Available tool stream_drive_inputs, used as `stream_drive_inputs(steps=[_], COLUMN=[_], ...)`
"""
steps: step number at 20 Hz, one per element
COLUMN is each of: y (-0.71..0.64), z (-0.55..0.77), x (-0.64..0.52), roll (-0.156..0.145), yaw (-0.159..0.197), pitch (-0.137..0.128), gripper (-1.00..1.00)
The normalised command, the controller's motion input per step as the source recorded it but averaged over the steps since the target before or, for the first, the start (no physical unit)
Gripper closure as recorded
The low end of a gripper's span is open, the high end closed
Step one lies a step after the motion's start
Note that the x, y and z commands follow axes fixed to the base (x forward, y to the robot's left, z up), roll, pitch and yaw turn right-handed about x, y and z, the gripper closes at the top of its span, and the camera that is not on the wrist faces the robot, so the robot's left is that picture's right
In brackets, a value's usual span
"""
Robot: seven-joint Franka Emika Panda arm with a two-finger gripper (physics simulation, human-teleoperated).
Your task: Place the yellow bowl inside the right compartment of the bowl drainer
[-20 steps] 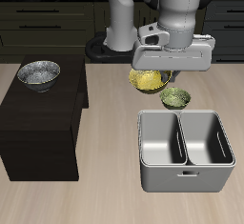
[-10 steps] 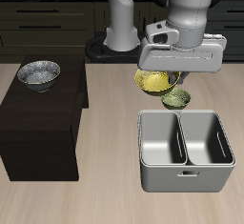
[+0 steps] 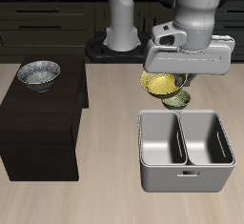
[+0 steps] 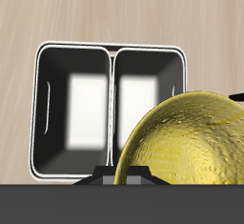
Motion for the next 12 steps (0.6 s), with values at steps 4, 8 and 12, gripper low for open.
stream_drive_inputs(steps=[4, 8, 12], y=[0.09, 0.05, 0.07], z=[-0.11, -0.21, -0.35], x=[0.03, 0.13, 0.11], roll=[0.022, 0.022, 0.018], yaw=[-0.006, -0.022, 0.025], pitch=[0.008, 0.034, 0.034], gripper=[1.0, 1.0, 1.0])
